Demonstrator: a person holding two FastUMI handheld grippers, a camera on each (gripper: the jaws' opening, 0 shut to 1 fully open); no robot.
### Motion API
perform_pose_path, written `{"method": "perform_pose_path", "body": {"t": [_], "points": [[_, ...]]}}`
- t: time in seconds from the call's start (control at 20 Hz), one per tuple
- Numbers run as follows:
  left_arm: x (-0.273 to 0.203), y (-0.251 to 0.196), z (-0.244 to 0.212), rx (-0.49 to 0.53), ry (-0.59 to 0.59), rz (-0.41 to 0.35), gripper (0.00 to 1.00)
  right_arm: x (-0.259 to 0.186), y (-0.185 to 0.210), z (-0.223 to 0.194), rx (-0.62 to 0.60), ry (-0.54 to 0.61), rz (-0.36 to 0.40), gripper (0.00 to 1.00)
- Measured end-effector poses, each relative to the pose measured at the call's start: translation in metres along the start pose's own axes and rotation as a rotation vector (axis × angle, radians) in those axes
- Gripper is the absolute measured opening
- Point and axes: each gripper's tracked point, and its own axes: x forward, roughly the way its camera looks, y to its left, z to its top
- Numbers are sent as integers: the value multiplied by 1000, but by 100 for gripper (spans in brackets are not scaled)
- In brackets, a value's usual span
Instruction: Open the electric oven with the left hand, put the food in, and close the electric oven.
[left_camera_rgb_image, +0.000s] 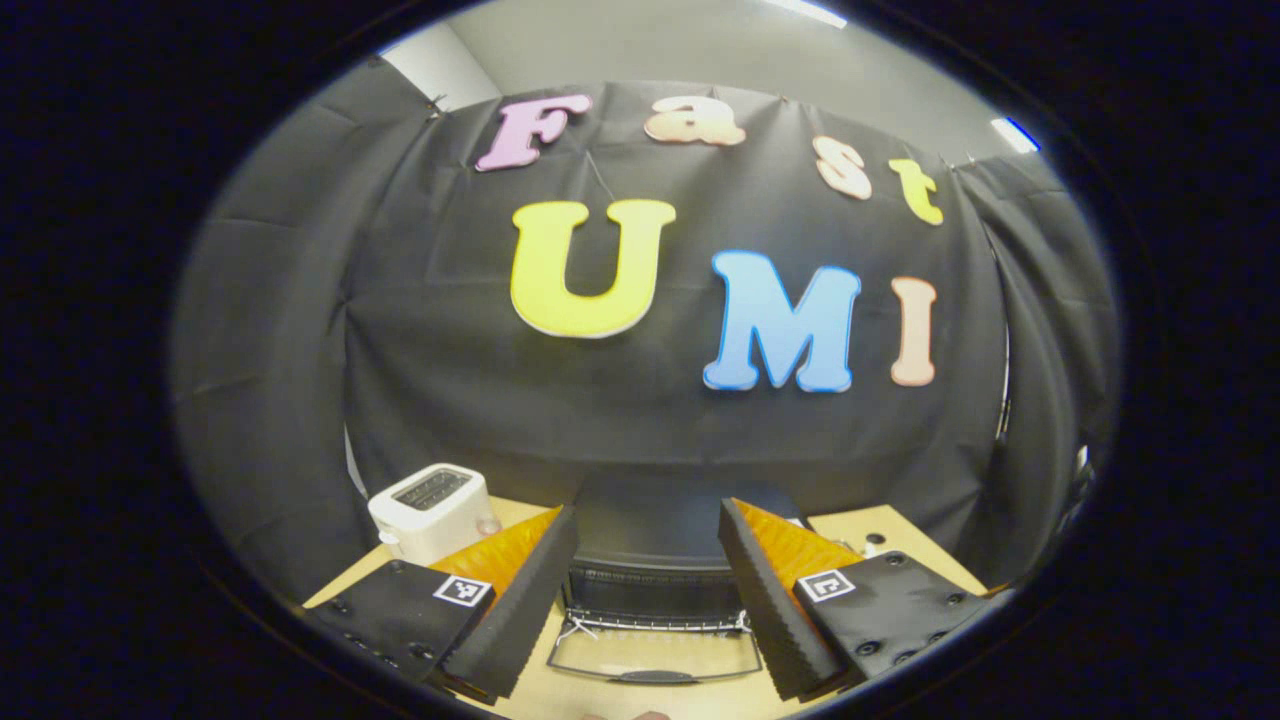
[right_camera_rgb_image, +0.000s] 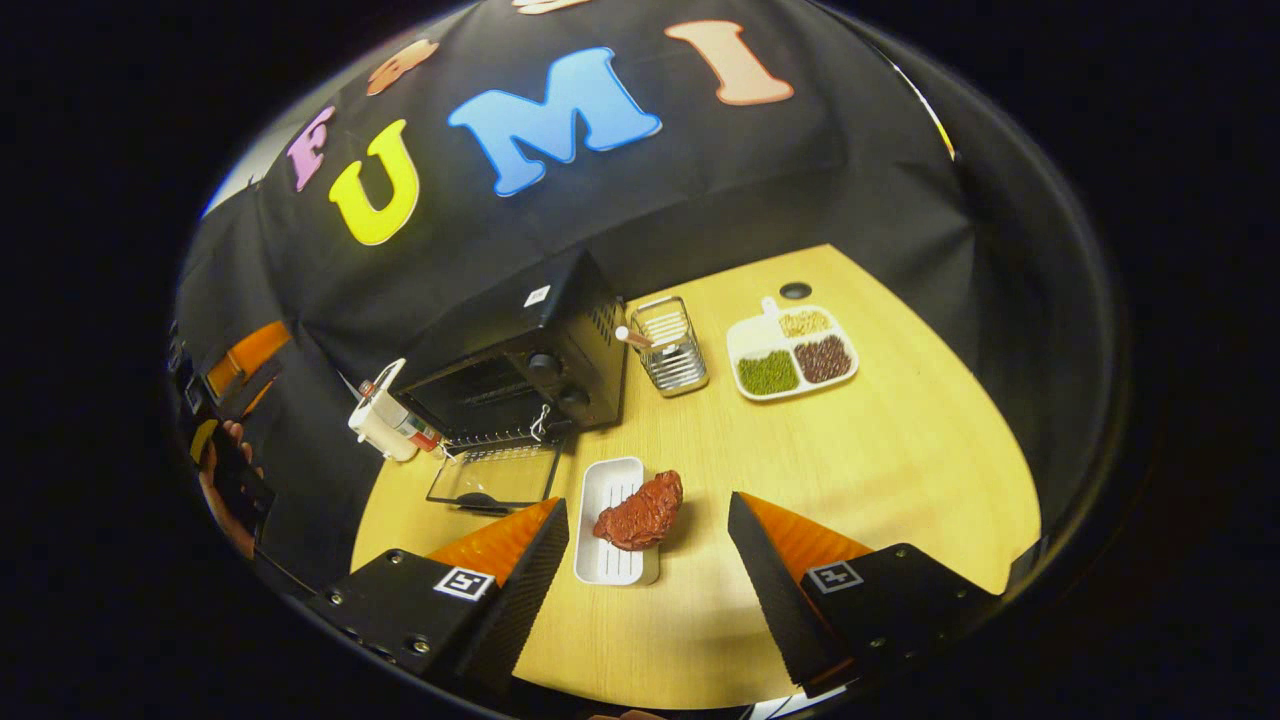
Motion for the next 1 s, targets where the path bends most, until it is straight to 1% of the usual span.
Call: {"method": "perform_pose_path", "body": {"t": [0.15, 0.25, 0.4, 0.55, 0.6, 0.65, 0.7, 0.75, 0.85, 0.9, 0.95, 1.0], "points": [[-15, 2, 38, 5, -62, 26, 99, 28, -9, -18, 116, 55, 61, 97], [-29, 3, 49, 7, -70, 37, 98, 47, -18, -28, 186, 80, 86, 97], [-42, 17, 47, 38, -52, 92, 98, 68, -15, -37, 263, 112, 134, 97], [-56, 27, 42, 48, -33, 149, 98, 86, -15, -48, 264, 157, 150, 97], [-60, 28, 37, 50, -24, 166, 98, 92, -14, -50, 272, 174, 159, 95], [-65, 30, 36, 53, -19, 179, 98, 96, -11, -50, 287, 182, 173, 95], [-69, 31, 33, 60, -13, 188, 98, 98, -8, -50, 307, 190, 191, 86], [-72, 32, 31, 71, -3, 199, 98, 99, -6, -48, 335, 191, 209, 84], [-79, 34, 25, 86, 15, 215, 97, 101, -3, -46, 396, 183, 224, 66], [-82, 32, 23, 86, 19, 216, 96, 94, -6, -39, 434, 179, 233, 35], [-83, 30, 23, 85, 18, 215, 95, 98, 0, -39, 464, 190, 263, 24], [-84, 30, 23, 84, 16, 212, 99, 96, 8, -43, 473, 191, 282, 24]]}}
